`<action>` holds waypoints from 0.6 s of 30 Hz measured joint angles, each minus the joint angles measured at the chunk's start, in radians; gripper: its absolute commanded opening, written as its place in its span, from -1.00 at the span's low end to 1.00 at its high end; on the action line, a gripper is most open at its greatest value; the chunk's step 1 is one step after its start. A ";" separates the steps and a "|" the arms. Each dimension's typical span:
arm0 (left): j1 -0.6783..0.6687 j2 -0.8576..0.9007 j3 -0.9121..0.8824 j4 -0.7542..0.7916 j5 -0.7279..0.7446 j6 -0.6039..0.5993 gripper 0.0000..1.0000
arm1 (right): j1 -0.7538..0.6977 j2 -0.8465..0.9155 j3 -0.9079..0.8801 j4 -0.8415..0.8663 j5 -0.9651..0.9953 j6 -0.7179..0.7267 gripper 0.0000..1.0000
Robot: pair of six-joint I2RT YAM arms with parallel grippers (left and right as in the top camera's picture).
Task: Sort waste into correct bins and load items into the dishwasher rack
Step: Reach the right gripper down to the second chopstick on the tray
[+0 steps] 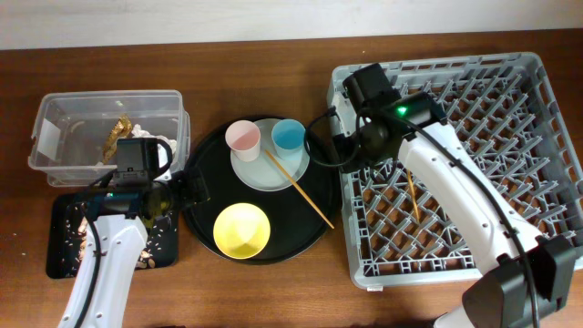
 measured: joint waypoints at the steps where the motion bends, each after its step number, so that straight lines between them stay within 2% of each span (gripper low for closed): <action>1: 0.000 0.000 0.000 0.000 0.000 0.000 0.98 | 0.007 0.000 -0.002 0.004 -0.006 -0.004 -0.42; 9: 0.000 0.000 0.000 0.001 0.000 0.000 0.98 | 0.144 0.000 -0.153 0.214 -0.016 -0.083 -0.01; 18: 0.000 0.000 0.000 0.000 0.000 0.000 0.98 | 0.171 0.009 -0.404 0.479 0.060 -0.109 0.20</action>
